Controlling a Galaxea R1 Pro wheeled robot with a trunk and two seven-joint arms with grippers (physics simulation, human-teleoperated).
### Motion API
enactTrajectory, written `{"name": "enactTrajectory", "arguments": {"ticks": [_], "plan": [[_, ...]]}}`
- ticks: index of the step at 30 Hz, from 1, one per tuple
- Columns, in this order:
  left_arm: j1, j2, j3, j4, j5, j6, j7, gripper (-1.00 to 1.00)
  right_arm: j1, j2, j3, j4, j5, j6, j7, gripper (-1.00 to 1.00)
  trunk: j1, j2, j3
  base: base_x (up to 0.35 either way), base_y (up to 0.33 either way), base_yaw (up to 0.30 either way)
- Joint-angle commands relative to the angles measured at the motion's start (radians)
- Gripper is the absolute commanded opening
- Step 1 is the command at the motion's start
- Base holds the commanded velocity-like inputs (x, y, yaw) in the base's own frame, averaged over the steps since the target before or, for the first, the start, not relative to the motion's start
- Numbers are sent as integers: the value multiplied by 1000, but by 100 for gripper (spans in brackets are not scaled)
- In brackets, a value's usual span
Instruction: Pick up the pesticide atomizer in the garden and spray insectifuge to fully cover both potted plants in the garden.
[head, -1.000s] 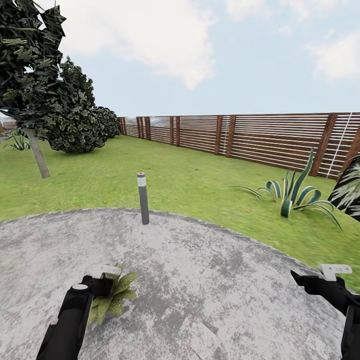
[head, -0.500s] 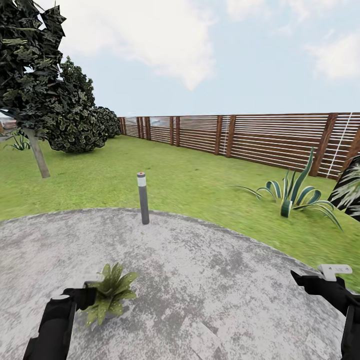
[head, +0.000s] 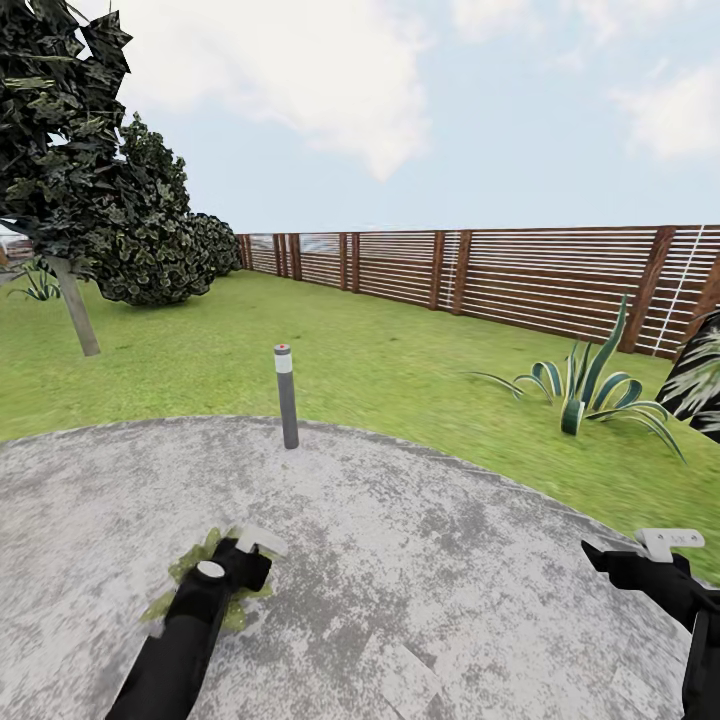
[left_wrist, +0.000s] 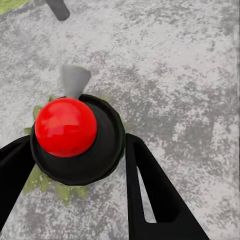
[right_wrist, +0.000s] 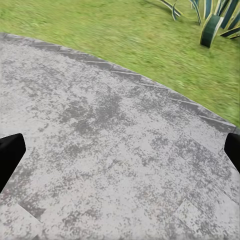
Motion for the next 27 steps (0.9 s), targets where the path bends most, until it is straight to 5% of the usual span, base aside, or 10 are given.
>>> {"name": "enactTrajectory", "arguments": {"ticks": [1,4,6,9,10,11,13,21,27], "plan": [[1,-1,-8,-2,-12,1,-10,-100,-1,1,-2,-2,5,3,7,100,0,-1,-1,0,0,0],[3,0,-9,-5,-13,1,-9,-100,-1,1,-2,-2,4,3,7,100,0,-1,-1,0,0,0],[4,0,20,-30,-13,1,-8,-100,-1,1,-2,-2,4,3,7,100,0,-1,-1,0,0,0],[4,1,182,-97,-13,1,-12,-100,-1,1,-2,-2,5,3,7,100,0,-1,-1,0,0,0],[4,3,291,-129,-13,1,-15,-100,-1,1,-2,-2,5,3,7,100,0,-1,-1,0,0,0],[4,5,349,-141,-13,0,-16,-100,-1,1,-2,-2,5,3,7,100,0,-1,-1,0,0,0],[4,7,390,-149,-13,0,-18,-100,-1,1,-2,-2,5,3,7,100,0,-1,-1,0,0,0],[4,4,406,-156,-14,0,-18,-100,-1,-1,-1,-2,5,3,7,100,0,-1,-1,0,0,0],[4,2,344,-156,-14,0,-16,-100,-1,-1,-1,-2,5,3,7,100,0,-1,-2,0,0,91]]}}
